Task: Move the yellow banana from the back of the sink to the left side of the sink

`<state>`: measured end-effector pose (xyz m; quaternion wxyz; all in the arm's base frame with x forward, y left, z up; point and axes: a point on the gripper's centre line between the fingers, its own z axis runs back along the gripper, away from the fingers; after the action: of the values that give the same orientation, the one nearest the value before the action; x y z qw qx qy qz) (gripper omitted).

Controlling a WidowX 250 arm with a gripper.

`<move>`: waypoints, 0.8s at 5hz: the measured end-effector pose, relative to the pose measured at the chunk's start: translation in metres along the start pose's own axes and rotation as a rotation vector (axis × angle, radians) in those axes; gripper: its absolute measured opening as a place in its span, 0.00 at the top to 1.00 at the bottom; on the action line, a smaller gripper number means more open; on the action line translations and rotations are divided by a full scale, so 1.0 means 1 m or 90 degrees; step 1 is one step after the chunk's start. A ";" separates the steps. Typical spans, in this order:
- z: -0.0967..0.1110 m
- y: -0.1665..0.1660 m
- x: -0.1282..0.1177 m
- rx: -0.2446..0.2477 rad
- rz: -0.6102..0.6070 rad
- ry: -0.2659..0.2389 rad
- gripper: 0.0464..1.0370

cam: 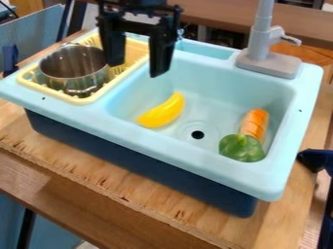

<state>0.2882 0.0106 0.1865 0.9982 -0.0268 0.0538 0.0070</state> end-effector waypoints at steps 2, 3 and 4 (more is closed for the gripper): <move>0.000 0.001 -0.001 -0.004 0.003 0.006 0.04; 0.000 0.001 -0.001 -0.003 0.005 0.006 0.04; 0.000 0.001 -0.001 -0.003 0.004 0.006 0.04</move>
<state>0.2871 0.0114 0.1862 0.9978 -0.0287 0.0582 0.0100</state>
